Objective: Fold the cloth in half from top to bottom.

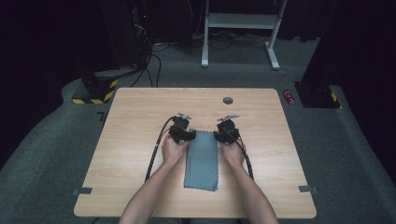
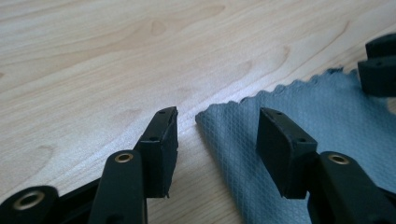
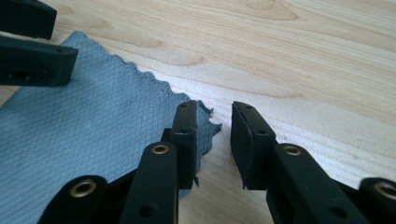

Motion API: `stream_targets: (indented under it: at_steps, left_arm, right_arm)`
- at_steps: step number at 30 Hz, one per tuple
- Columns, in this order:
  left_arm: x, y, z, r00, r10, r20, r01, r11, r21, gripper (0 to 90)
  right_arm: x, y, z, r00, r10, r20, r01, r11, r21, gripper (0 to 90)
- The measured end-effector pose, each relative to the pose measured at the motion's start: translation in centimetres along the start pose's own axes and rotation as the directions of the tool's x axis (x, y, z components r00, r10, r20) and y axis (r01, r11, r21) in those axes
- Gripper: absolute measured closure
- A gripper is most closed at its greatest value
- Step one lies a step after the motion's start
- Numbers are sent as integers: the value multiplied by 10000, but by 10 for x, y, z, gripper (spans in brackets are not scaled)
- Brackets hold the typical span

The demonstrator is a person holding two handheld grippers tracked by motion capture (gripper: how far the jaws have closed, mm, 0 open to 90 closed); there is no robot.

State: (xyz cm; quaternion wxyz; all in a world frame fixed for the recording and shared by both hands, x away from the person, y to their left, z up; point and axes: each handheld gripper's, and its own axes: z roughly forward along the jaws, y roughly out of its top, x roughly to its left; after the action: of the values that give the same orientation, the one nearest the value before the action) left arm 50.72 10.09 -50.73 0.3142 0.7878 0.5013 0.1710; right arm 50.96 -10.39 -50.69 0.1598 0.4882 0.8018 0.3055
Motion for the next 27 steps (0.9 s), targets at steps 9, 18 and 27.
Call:
stream_targets:
  at_steps: [9,18,27]
  left_arm:
    - [-1,1,4,9995,315,93,-316,9995,88,669]
    - [3,-1,5,9983,203,555,-203,9998,-10,822]
    - [5,-2,5,9971,198,733,-194,9998,-70,864]
  right_arm:
    - [5,0,5,9972,-736,-92,736,9973,15,885]
    - [5,1,3,9958,-916,2,915,9948,-458,883]
    - [1,-1,10,9987,-504,88,508,9973,-525,658]
